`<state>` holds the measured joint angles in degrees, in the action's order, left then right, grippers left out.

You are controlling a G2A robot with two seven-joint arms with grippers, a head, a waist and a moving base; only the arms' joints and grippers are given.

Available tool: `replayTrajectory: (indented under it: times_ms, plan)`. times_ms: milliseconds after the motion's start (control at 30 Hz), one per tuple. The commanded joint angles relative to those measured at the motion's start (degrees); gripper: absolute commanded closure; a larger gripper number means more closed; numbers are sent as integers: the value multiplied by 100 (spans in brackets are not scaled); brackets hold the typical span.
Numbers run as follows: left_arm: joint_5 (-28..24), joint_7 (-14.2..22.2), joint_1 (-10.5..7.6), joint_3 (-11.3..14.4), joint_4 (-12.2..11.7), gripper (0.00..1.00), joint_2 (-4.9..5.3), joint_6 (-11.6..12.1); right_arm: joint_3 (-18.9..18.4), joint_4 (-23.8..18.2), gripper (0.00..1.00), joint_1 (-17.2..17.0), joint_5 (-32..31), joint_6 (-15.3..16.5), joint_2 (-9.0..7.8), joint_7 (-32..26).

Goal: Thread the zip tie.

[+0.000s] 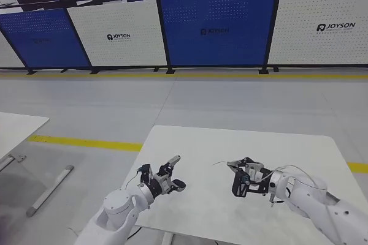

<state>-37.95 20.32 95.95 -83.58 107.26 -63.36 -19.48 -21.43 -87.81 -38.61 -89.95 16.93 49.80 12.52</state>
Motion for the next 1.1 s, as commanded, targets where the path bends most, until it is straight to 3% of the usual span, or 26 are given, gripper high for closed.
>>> replayTrajectory:
  times_ms: [0,100,400,533,667,733,800,1067]
  plan:
    - [-155,-62,-92,108,-38,0,86,0,285,112,100,214,0,-41,5,257]
    - [-711,-29,-225,419,-228,0,206,0,526,282,100,380,0,-46,18,477]
    - [-708,-27,-229,434,-212,0,203,25,526,282,100,380,0,-46,18,477]
    - [-1147,-125,-246,515,-132,0,187,0,526,282,100,380,0,-46,18,477]
    - [-1444,-425,-478,818,-116,0,212,0,526,282,100,380,0,-46,18,477]
    - [-1582,-525,-625,1026,-244,0,240,0,526,282,100,380,0,-46,18,477]
    - [-1834,-891,-884,1218,-414,0,263,0,526,282,100,380,0,-46,18,477]
    - [-1868,-930,-921,1245,-430,0,266,0,526,282,100,380,0,-46,18,477]
